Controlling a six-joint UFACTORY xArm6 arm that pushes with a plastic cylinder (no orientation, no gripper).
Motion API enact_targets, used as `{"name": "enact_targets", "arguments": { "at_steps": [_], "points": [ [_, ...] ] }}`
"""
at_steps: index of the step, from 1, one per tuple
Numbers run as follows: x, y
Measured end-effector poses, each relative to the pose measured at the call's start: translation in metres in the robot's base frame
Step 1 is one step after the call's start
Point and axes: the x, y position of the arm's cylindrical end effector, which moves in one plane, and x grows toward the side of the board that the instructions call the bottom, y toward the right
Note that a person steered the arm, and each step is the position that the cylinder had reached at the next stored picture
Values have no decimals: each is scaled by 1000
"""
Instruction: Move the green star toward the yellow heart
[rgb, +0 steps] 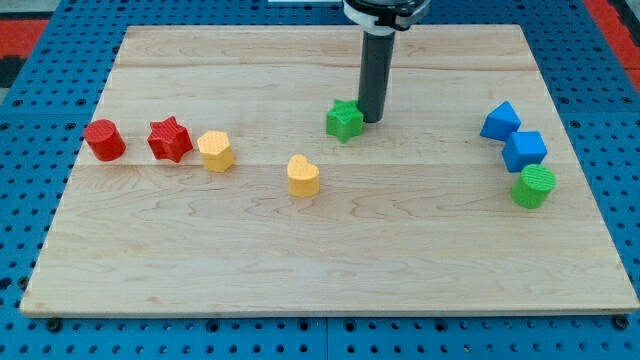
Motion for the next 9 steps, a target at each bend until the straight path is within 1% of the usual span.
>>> {"name": "enact_targets", "arguments": {
  "at_steps": [1, 3, 4, 5, 9],
  "points": [
    [-3, -26],
    [-46, -49],
    [-44, -81],
    [-25, -89],
    [86, -36]
  ]
}}
